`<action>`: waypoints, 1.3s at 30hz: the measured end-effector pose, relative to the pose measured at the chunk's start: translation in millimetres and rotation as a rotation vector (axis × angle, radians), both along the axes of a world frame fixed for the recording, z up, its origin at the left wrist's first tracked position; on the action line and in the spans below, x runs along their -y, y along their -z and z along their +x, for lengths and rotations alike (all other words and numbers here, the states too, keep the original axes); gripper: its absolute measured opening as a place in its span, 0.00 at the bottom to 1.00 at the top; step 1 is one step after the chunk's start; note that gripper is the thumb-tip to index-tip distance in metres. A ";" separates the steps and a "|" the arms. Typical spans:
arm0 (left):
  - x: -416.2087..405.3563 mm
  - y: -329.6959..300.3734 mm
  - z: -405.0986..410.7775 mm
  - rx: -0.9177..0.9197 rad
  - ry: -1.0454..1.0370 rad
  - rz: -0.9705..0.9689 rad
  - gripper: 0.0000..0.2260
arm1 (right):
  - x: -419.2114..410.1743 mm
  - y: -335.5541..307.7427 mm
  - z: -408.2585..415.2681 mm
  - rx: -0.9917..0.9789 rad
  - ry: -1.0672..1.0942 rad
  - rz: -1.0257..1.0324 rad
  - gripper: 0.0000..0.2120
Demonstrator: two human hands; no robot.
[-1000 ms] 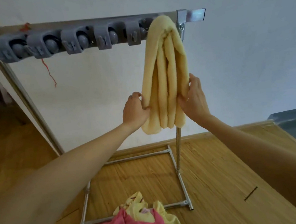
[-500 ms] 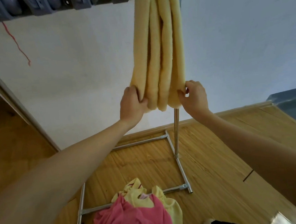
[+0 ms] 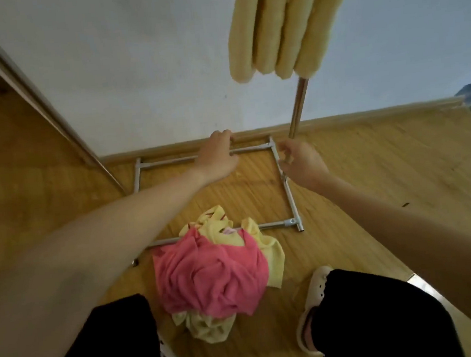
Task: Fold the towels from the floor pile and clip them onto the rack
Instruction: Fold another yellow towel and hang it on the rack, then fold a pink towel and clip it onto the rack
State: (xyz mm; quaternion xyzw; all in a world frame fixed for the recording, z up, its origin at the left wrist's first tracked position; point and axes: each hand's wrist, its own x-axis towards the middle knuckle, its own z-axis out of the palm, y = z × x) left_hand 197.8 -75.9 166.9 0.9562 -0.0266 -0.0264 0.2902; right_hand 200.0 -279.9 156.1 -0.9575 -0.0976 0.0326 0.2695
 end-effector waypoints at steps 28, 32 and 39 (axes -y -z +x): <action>-86.2 294.4 -167.7 -0.397 -0.552 0.140 0.20 | -103.7 272.9 -164.5 -0.536 -0.245 -0.056 0.34; -90.8 299.8 -165.9 -0.403 -0.579 0.173 0.12 | -105.1 274.0 -169.3 -0.550 -0.214 -0.033 0.35; -78.6 250.8 -167.5 -0.335 -1.227 -0.667 0.12 | -106.8 260.5 -177.2 -0.544 -0.179 0.032 0.32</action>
